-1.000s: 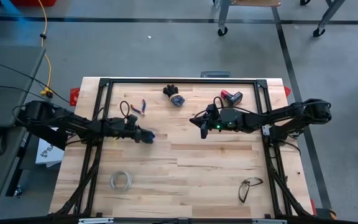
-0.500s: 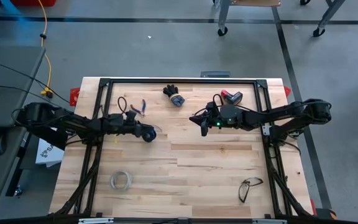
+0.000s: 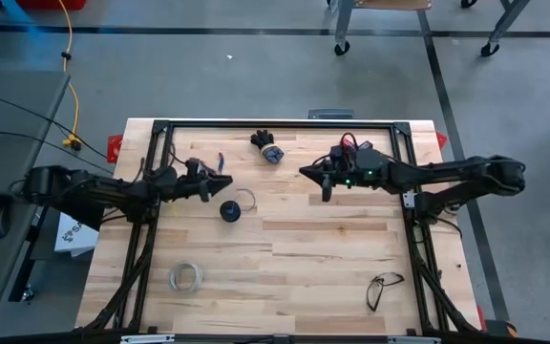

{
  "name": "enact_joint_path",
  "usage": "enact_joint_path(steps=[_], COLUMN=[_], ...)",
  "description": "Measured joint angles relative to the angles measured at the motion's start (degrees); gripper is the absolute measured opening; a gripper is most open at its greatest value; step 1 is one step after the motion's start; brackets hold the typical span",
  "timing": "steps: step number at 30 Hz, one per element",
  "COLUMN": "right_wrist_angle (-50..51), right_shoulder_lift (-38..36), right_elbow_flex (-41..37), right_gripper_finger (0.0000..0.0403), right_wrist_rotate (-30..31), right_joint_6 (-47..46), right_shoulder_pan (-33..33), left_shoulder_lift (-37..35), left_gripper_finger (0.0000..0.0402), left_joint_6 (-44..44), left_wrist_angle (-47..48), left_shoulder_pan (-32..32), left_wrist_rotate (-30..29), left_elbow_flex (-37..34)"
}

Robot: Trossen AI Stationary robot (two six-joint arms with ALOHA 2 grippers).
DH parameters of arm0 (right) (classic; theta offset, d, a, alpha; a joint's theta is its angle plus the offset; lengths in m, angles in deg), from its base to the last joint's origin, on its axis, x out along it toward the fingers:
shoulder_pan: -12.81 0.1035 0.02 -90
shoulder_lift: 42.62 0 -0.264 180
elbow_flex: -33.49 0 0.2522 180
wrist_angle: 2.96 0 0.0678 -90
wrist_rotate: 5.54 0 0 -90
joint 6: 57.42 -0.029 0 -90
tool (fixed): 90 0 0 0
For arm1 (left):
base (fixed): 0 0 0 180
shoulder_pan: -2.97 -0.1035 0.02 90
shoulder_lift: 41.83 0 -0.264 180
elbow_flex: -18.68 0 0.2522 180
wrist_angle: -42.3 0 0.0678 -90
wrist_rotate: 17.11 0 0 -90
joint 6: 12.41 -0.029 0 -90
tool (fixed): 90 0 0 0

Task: Coil cords
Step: Return to Home Position

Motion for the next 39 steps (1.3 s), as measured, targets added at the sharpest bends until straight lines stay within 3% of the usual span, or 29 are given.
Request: enact_joint_path(steps=[12,17,23,30,39], right_wrist_angle=[16.6,0.7,-21.7,-16.7,-13.0], right_shoulder_lift=[-6.6,-6.6,-7.5,-7.5,-7.3], right_elbow_flex=[-0.2,-10.9,-23.5,-24.6,-24.7], right_gripper_finger=[0.0,0.0,0.0,0.0,0.0], right_wrist_rotate=[0.7,0.5,1.0,0.4,-0.9], right_joint_6=[9.0,6.5,4.0,17.3,19.6], right_shoulder_pan=[0.4,0.5,0.4,0.4,-1.1], left_shoulder_lift=[-6.0,-6.3,-7.7,-7.8,-8.0], left_gripper_finger=[0.0179,0.0179,0.0179,0.0179,0.0179], left_joint_6=[-21.6,-29.2,-32.1,-40.0,-39.5], left_wrist_angle=[5.4,7.3,8.5,16.6,20.6], left_shoulder_pan=[-0.7,-0.6,-0.6,-0.4,2.5], left_wrist_rotate=[-4.2,-5.8,-6.6,-5.2,-2.3], left_elbow_flex=[4.7,6.5,6.6,6.6,6.5])
